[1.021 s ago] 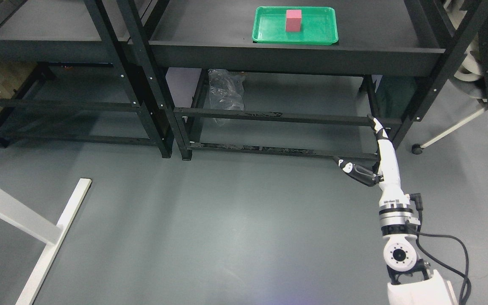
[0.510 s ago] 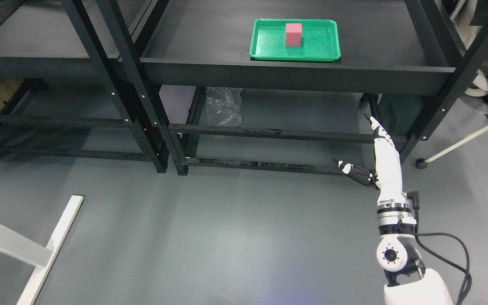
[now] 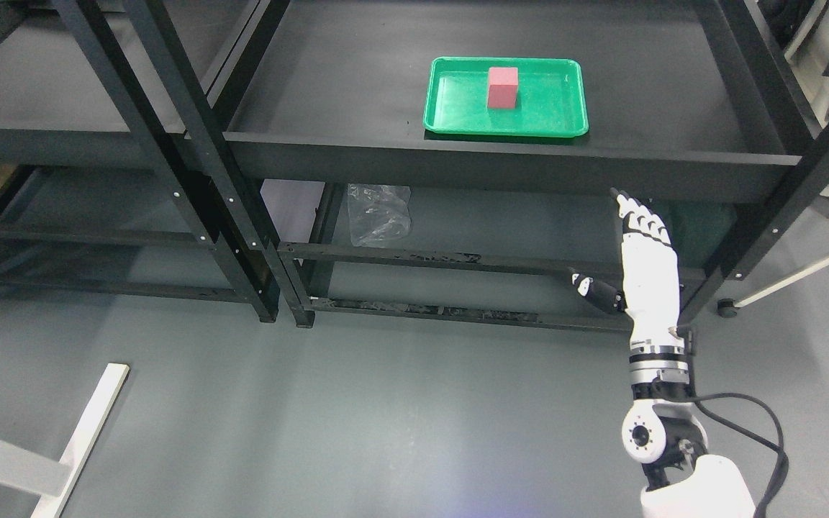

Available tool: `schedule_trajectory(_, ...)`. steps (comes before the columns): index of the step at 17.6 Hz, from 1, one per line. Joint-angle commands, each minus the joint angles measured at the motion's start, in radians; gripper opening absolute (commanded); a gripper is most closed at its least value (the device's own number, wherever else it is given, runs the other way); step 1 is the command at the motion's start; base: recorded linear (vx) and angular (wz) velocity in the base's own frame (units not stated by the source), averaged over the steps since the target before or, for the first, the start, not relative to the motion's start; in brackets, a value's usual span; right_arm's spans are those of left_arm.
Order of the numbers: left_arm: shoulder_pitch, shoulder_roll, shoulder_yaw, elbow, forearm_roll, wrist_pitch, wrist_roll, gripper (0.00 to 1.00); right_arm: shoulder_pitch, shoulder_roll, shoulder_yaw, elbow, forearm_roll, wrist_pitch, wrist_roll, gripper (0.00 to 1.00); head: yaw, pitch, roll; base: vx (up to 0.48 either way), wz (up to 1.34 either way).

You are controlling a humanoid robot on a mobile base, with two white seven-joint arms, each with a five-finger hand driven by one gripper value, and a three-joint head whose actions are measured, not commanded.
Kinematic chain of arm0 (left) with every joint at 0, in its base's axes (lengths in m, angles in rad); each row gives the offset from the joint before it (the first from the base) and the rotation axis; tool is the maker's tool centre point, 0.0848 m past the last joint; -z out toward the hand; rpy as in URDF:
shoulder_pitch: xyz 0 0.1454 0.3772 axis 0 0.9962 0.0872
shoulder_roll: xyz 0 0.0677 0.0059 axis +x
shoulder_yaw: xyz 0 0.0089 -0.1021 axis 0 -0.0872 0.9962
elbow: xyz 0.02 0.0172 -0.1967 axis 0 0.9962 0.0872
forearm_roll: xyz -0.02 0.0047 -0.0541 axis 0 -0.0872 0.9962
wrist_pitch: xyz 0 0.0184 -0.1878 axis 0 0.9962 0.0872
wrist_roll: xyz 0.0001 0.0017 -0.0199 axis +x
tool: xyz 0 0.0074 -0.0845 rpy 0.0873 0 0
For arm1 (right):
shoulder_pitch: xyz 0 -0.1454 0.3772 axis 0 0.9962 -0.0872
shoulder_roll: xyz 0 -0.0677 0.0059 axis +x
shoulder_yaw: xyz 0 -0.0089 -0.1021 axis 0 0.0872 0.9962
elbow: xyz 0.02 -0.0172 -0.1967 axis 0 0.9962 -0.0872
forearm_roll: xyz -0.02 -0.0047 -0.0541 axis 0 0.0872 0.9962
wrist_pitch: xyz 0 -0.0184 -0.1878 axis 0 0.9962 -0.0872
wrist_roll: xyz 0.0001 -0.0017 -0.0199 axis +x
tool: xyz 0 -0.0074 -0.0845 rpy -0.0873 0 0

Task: Pick pink block from left shelf to tray
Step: 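Raise the right hand up to the green tray on the shelf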

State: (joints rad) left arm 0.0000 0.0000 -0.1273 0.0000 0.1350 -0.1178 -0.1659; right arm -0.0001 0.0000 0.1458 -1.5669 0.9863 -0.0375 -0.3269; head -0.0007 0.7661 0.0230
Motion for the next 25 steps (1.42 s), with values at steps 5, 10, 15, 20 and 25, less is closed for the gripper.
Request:
schedule_trajectory(5, 0.02, 0.017, 0.0, -0.017, 0.0, 0.0, 0.0, 1.0, -0.038, -0.018, 0.04, -0.005, 0.359, 0.001, -0.076, 1.0, 0.0, 0.0, 0.0, 0.223, 0.0)
schedule_trajectory(10, 0.02, 0.017, 0.0, -0.017, 0.0, 0.0, 0.0, 1.0, -0.041, -0.018, 0.041, -0.007, 0.338, 0.001, -0.116, 1.0, 0.0, 0.0, 0.0, 0.244, 0.0)
schedule_trajectory(15, 0.02, 0.017, 0.0, -0.017, 0.0, 0.0, 0.0, 1.0, -0.043, -0.018, 0.041, -0.007, 0.325, -0.001, -0.136, 1.0, 0.0, 0.0, 0.0, 0.227, 0.0)
schedule_trajectory(20, 0.02, 0.017, 0.0, -0.017, 0.0, 0.0, 0.0, 1.0, -0.057, -0.018, 0.043, -0.004, 0.273, -0.016, -0.172, 1.0, 0.0, 0.0, 0.0, 0.196, 0.0)
schedule_trajectory(25, 0.02, 0.017, 0.0, -0.017, 0.0, 0.0, 0.0, 1.0, -0.058, -0.018, 0.043, -0.004, 0.232, -0.022, -0.191, 1.0, 0.0, 0.0, 0.0, 0.185, 0.01)
